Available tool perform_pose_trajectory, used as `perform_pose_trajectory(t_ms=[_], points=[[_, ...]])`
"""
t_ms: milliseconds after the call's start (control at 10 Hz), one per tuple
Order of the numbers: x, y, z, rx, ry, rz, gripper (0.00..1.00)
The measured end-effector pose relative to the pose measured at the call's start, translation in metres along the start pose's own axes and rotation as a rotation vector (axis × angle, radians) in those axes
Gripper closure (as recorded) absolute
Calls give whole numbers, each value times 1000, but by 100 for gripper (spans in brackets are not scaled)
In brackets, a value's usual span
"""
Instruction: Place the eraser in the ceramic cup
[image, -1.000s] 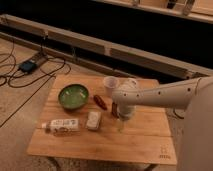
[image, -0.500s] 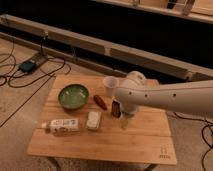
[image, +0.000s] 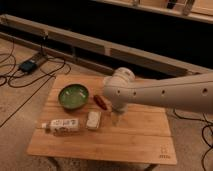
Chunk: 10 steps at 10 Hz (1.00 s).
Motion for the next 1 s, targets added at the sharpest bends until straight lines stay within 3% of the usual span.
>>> perform_pose_trajectory(t_ms=[300,500,1000], points=[[-27,-2,-1,8,6,-31,20],[-32,-11,1,4,3,-39,20],[-45,-49,14,-46,-9,-53,20]])
